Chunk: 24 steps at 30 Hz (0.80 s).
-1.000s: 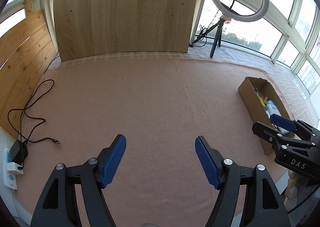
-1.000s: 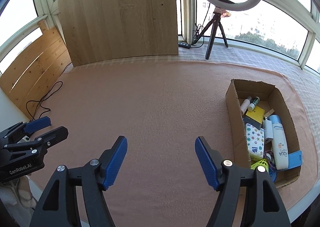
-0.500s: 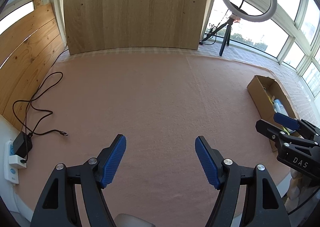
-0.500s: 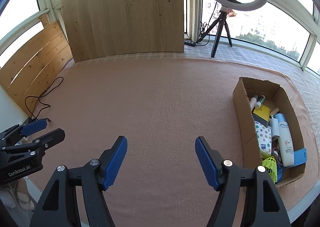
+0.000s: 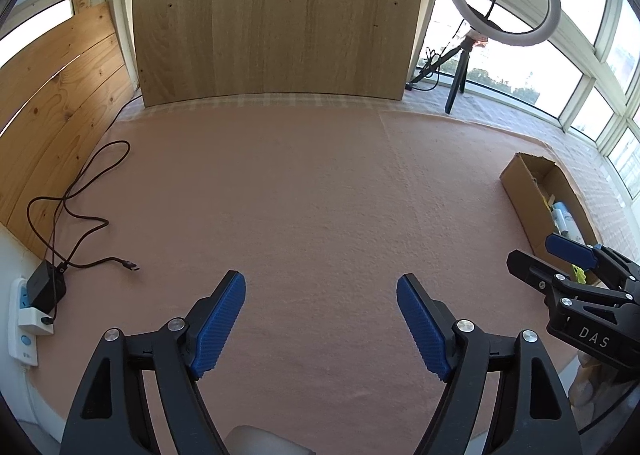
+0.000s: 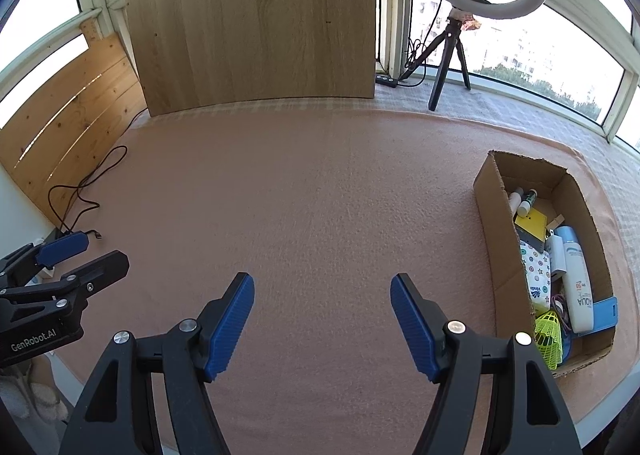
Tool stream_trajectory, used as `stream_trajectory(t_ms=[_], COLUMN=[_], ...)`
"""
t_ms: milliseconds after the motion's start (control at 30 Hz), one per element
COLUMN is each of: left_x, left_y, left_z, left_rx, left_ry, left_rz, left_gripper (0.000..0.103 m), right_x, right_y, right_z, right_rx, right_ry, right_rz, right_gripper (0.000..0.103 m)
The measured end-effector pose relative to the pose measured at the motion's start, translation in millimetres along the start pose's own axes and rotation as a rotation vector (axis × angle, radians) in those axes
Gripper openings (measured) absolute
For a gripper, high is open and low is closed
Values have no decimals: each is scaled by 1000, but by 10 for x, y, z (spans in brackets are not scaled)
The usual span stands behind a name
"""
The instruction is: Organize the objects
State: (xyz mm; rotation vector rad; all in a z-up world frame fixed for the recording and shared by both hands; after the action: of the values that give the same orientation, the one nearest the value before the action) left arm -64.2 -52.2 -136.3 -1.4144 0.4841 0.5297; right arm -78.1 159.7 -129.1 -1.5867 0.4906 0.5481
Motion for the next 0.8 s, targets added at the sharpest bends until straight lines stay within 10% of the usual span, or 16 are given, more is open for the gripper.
stream_trajectory(t_ms=[800], left_x=[23], left_y=[33], left_z=[89], left_rx=[-7], left_ry=[11], left_rz=[-11], left_gripper=[83], right_x=[28], right_y=[-3], right_z=[92], right_rx=[16], right_ry=[14], right_rz=[1], right_gripper=[68])
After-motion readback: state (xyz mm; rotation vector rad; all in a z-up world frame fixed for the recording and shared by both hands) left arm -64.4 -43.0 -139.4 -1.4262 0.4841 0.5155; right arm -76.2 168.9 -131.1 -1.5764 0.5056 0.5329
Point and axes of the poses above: each gripper's, at about its wrist camera, not at the fingertips, and y roughly the way its jaws point, z to its right, x to its underside, the point moved 7 cm from there along y, roughly the way its jaws point, and after that the axes turned 3 degrees about z, right-handed, at the moved point
